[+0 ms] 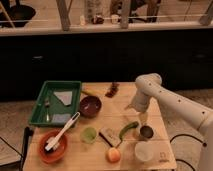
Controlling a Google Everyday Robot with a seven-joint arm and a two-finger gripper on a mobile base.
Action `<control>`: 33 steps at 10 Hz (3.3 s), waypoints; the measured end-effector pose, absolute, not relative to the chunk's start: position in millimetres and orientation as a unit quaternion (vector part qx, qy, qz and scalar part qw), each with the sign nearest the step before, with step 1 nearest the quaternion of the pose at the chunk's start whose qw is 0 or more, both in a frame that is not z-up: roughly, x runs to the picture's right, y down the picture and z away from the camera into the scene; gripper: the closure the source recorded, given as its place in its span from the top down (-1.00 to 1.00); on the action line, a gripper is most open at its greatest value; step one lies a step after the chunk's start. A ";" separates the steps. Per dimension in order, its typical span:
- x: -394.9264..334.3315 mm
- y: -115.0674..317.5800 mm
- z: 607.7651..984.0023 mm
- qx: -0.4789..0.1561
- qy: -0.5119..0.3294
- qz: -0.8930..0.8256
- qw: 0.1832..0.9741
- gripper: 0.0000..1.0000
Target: Place pepper in table surface
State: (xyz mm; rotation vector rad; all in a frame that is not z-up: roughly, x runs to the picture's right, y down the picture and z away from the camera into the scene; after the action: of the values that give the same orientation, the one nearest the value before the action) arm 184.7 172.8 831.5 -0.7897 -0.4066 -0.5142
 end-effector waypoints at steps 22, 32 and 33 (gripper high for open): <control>191.7 167.5 831.3 -0.360 -0.207 -0.254 0.874 0.60; 192.1 167.7 831.3 -0.360 -0.206 -0.254 0.874 0.60; 192.0 167.7 831.3 -0.360 -0.206 -0.254 0.874 0.60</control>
State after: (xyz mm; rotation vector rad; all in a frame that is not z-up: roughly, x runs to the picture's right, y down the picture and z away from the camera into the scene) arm 192.0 167.7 831.3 -0.7513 -0.4312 -0.5308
